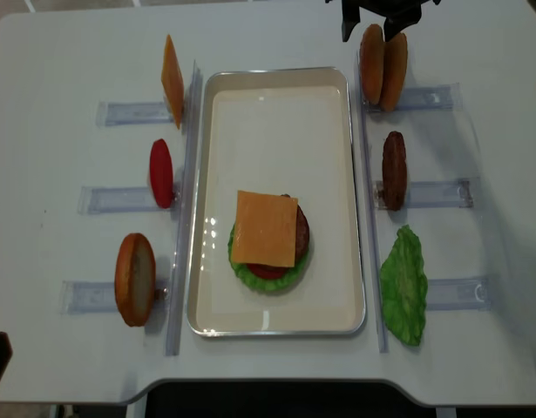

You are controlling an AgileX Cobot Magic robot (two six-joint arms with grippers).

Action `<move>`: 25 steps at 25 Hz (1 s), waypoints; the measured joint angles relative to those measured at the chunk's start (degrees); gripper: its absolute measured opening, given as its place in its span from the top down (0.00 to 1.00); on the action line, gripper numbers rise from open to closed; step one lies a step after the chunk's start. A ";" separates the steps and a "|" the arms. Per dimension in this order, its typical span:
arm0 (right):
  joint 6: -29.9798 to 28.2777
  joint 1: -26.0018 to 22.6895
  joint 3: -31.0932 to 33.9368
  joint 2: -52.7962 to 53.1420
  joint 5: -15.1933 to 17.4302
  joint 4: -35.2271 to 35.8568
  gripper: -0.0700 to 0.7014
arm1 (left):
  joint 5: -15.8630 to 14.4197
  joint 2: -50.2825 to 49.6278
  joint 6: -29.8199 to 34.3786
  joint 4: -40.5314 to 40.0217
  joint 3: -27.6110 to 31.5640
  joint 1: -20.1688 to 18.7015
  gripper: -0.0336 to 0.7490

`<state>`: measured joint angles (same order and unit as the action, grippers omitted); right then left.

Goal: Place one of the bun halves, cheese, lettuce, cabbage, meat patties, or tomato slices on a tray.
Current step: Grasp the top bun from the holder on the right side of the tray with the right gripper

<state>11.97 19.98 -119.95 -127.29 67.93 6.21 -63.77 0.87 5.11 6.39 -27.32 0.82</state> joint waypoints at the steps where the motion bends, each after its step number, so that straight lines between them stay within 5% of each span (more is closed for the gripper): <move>1: 0.00 0.00 0.00 0.00 -0.29 0.24 0.28 | 0.00 0.00 0.00 0.00 0.00 0.00 0.96; 17: -0.12 0.00 0.00 -2.32 0.94 0.70 0.33 | 0.00 0.00 0.00 0.00 0.00 0.00 0.96; 25: -0.18 0.00 0.00 -2.32 0.94 -0.45 0.64 | 0.00 0.00 0.00 0.00 0.00 0.00 0.96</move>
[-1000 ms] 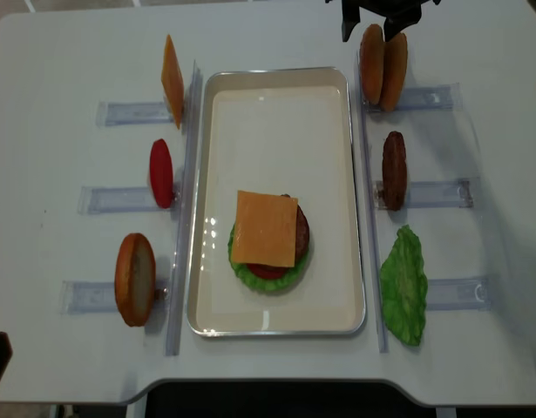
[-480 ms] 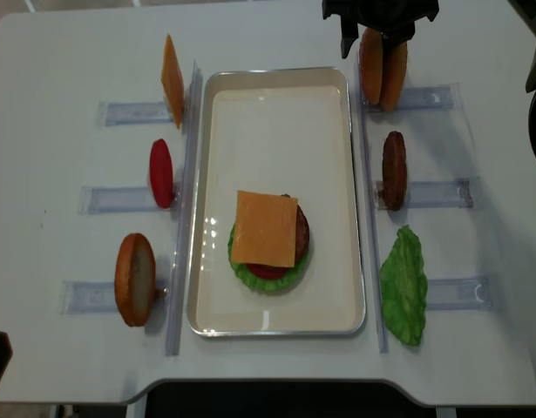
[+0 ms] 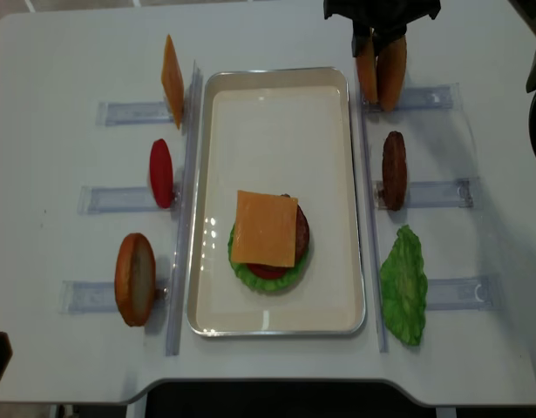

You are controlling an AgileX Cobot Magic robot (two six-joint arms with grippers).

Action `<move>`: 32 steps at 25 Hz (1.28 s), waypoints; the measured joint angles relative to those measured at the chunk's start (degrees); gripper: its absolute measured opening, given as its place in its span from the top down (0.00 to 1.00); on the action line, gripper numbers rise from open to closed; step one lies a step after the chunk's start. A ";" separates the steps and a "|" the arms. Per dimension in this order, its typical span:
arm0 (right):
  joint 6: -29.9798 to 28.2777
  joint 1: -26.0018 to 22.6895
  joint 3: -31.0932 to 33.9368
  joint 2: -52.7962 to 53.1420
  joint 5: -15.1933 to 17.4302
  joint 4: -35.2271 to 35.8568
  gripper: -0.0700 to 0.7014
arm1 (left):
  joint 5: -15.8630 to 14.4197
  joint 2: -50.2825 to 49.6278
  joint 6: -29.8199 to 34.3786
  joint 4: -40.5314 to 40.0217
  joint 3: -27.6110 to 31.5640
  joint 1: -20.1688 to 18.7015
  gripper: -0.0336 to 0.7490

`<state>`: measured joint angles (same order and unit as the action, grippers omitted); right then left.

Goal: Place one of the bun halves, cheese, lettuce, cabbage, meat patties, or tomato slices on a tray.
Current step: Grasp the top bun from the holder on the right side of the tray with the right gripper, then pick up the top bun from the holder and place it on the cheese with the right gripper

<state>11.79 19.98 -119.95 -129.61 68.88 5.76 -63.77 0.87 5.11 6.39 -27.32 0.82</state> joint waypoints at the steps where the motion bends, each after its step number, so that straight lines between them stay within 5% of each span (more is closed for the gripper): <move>1: 0.00 0.00 0.00 0.00 0.00 -0.01 0.64 | 0.00 0.00 0.00 0.00 0.00 0.00 0.96; 15: 0.18 -0.25 -0.16 0.87 0.69 3.81 0.65 | 0.00 0.00 0.00 0.00 0.00 0.00 0.96; 32: 0.17 -0.11 -8.97 3.50 1.34 11.93 0.65 | 0.00 0.00 0.00 0.00 0.00 0.00 0.96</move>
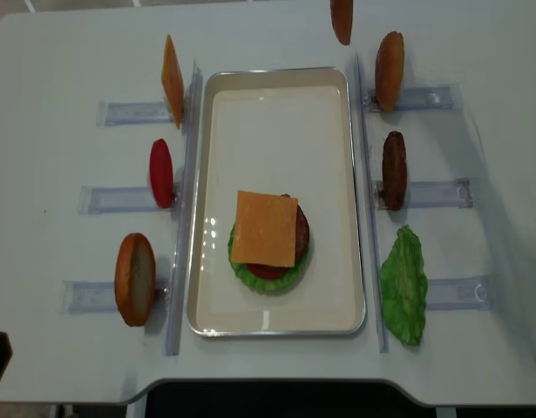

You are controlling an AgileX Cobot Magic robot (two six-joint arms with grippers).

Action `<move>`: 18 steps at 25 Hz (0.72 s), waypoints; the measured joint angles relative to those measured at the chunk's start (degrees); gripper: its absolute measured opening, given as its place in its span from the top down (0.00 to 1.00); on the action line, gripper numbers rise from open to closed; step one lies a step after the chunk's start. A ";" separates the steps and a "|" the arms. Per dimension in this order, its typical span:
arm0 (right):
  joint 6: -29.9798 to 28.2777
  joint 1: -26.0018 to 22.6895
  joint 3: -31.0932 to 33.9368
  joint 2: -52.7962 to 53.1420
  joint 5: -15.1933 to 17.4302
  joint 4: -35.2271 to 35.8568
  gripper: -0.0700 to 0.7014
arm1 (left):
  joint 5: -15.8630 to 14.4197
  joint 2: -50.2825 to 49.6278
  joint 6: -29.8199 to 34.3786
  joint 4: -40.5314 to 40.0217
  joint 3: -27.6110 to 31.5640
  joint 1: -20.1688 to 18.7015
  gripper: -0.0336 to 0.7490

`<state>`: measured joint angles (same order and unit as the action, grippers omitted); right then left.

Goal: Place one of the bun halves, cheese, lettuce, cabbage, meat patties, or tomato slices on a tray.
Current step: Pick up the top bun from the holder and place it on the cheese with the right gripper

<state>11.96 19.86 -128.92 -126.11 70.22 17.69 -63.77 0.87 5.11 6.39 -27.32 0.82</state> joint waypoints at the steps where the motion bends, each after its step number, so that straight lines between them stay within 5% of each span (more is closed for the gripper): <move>1: -0.12 0.00 0.00 0.22 0.00 0.64 0.65 | 0.00 0.00 0.00 0.00 0.00 0.00 0.96; 18: -4.39 3.20 9.51 11.10 0.24 4.37 0.65 | 0.00 0.00 0.00 0.00 0.00 0.00 0.96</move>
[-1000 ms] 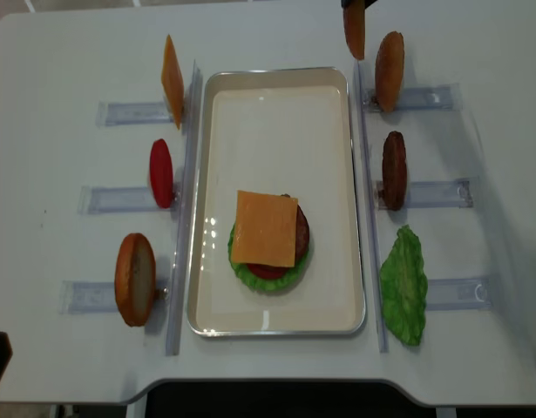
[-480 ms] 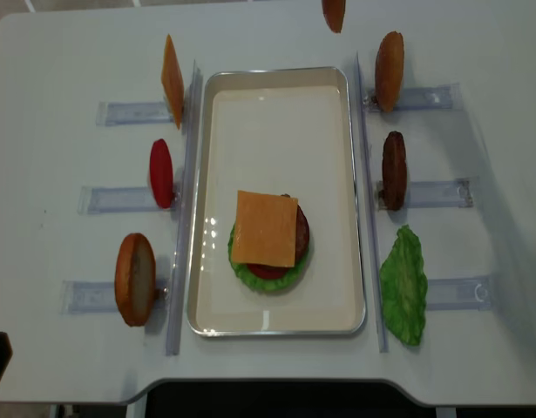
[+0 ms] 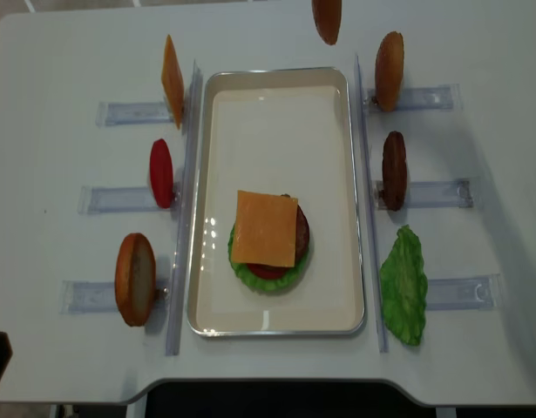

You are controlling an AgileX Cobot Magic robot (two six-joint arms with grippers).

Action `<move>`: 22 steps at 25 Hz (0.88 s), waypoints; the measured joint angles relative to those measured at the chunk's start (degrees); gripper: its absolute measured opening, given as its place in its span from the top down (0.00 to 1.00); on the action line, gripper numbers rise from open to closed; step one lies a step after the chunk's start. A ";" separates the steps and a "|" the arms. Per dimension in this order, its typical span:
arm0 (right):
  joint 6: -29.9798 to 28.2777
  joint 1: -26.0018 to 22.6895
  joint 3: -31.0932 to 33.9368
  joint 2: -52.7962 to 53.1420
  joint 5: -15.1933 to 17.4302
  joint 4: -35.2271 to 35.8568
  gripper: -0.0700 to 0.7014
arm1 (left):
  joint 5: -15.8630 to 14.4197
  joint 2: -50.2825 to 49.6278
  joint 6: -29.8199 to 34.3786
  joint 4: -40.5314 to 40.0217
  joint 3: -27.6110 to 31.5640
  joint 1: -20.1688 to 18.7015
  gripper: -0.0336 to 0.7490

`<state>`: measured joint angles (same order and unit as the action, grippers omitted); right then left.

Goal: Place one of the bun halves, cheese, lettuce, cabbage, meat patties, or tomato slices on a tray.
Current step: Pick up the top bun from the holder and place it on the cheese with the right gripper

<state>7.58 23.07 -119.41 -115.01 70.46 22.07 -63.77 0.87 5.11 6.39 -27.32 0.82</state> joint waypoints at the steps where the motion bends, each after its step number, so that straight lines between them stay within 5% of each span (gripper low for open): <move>1: -0.29 0.34 0.85 0.48 -0.05 0.23 0.65 | 0.00 0.00 0.00 0.00 0.00 0.00 0.96; 9: -4.20 0.92 10.58 5.19 -4.70 6.78 0.65 | 0.00 0.00 0.00 0.00 0.00 0.00 0.96; 17: -6.55 0.92 26.71 16.03 -16.04 11.54 0.65 | 0.00 0.00 0.00 0.00 0.00 0.00 0.96; 22: -13.36 0.92 39.62 23.27 -22.40 22.27 0.65 | 0.00 0.00 0.00 0.00 0.00 0.00 0.96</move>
<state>-5.78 23.99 -79.79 -91.73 48.06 44.34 -63.77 0.87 5.11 6.39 -27.32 0.82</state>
